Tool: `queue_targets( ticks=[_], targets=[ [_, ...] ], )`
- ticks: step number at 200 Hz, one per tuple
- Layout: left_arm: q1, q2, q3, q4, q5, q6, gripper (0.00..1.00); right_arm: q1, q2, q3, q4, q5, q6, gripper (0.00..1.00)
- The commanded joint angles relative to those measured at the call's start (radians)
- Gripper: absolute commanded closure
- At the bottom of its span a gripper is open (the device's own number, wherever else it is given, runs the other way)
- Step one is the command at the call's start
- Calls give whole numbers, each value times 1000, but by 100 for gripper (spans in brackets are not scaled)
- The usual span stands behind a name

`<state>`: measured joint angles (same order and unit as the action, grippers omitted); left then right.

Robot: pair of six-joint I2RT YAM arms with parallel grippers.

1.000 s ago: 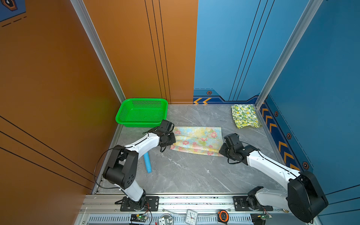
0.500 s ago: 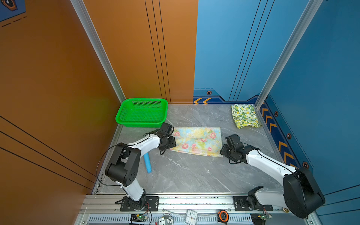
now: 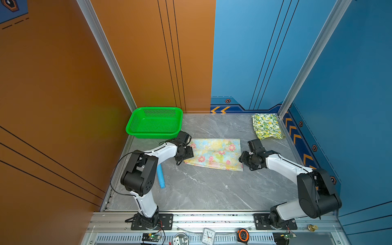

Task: Fold and stack skirts
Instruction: Fold the skirt at the center of the table.

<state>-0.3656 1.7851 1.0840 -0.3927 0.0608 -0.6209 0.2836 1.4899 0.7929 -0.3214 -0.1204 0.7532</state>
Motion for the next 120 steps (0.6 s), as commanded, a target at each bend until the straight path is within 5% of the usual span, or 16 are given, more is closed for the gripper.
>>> queue_targets(
  ticks=[1,75,113,120],
  targets=[
    [15,43,42,-18,10,32,32,-9,29,21,26,-34,-34,39],
    [9,105,54,-8,46,60,51,-45,96,23,79,-69,-44,40],
    [5,143,63,-7,45,70,99,-64,141,35,112,-106,-51,40],
    [4,142,65,-8,40,70,100,-68,146,35,115,-109,-55,40]
  ],
)
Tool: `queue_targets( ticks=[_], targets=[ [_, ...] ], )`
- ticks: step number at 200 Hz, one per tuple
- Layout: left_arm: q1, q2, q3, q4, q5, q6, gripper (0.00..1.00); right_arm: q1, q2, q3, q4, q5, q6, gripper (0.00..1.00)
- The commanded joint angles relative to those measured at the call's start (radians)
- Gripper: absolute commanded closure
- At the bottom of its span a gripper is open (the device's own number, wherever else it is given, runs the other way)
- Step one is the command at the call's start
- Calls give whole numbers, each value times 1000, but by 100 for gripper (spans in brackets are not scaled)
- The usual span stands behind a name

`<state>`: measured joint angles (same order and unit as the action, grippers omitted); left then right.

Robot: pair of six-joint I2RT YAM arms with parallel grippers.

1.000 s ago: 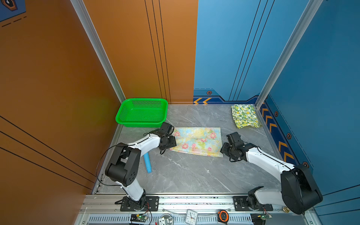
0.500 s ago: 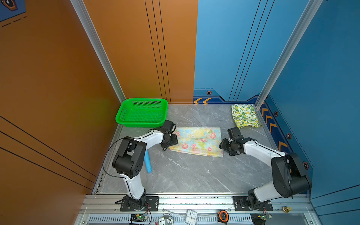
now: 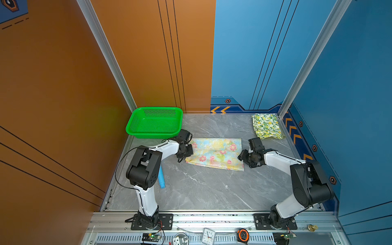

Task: Fold and stack skirts
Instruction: Fold the skirt at the center of the table.

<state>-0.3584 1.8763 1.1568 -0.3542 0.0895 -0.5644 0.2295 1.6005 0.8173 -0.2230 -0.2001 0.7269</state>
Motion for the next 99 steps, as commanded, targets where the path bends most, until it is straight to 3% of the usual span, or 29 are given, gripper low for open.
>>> queue_targets(
  ticks=[1,47,99],
  targets=[
    [-2,51,-7,-46,11,14,100,-13,37,11,18,-29,-30,40],
    [-5,18,56,-119,-48,57,100,-55,53,28,49,-41,-42,40],
    [-65,-30,184,-258,-205,135,100,-53,113,41,121,-49,-37,50]
  ],
)
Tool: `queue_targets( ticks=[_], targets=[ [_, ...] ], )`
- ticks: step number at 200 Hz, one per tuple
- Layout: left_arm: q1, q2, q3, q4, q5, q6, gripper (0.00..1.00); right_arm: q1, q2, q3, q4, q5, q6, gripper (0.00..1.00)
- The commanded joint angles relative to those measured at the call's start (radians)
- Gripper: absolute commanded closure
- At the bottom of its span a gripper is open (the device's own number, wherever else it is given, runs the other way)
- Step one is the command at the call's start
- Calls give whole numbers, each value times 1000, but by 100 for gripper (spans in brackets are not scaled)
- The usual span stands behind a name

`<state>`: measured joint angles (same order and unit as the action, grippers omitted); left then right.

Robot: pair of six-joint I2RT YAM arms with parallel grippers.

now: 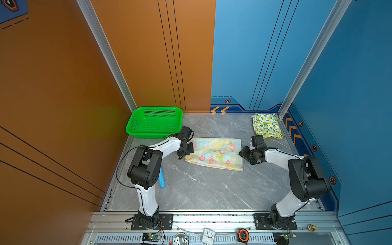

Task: Fold and stack skirts
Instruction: Fold the skirt at the center of the table.

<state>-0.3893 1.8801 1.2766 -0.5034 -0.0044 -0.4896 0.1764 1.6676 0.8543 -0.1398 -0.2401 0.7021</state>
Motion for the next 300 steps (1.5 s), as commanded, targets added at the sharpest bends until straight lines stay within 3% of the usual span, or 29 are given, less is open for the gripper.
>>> queue_targets(
  ticks=[1,18,60,100,128,188,257,291,300],
  targets=[
    [-36,-34,67,-111,-115,62,100,2,47,4,40,-10,-11,50],
    [-69,-42,107,-149,-183,81,100,15,67,-7,73,-12,4,56],
    [-164,-42,209,-234,-360,141,100,54,73,-69,197,-11,70,88],
    [-284,-37,288,-263,-508,239,100,97,72,-117,287,18,129,96],
    [-370,-21,341,-267,-538,293,100,137,81,-133,345,46,180,99],
    [-517,98,477,-277,-432,299,100,208,141,-174,527,78,329,100],
    [-562,254,611,-293,-305,254,100,210,160,-222,594,77,366,100],
    [-555,294,681,-293,-236,233,100,199,145,-236,597,71,362,89],
    [-553,302,702,-293,-218,230,91,197,139,-242,599,71,361,82]
  ],
)
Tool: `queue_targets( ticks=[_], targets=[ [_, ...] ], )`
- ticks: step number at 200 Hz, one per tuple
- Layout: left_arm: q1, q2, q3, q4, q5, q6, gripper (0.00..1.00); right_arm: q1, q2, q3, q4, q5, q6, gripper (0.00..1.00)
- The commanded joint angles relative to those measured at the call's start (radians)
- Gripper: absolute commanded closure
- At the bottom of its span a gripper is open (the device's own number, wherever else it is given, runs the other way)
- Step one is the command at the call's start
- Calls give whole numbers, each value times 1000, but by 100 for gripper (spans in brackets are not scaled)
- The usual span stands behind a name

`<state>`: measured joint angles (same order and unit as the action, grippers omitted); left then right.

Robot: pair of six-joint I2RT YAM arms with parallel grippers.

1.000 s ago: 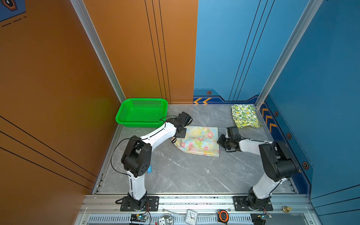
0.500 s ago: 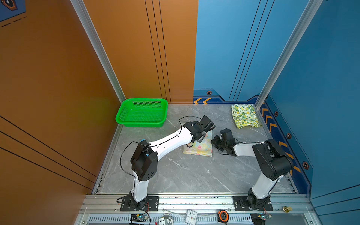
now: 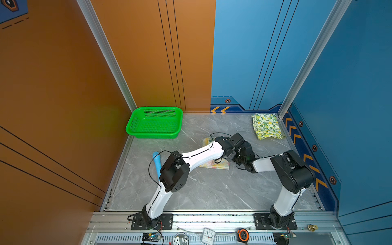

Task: Fold and stack skirts
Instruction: Fold the skirt at the center of the table, then smooth out the skirt at the center of the table.

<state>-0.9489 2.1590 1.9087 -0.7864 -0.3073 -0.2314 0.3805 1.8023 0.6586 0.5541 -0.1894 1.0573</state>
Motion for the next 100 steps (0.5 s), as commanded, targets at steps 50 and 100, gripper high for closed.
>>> queue_targets(
  ticks=[50,100],
  targets=[
    [15,4,144,-10,172,-35,32,-52,-73,-104,-109,27,-33,51],
    [94,-146,60,-6,245,-96,28,-69,-208,-75,-261,62,-254,29]
  ],
)
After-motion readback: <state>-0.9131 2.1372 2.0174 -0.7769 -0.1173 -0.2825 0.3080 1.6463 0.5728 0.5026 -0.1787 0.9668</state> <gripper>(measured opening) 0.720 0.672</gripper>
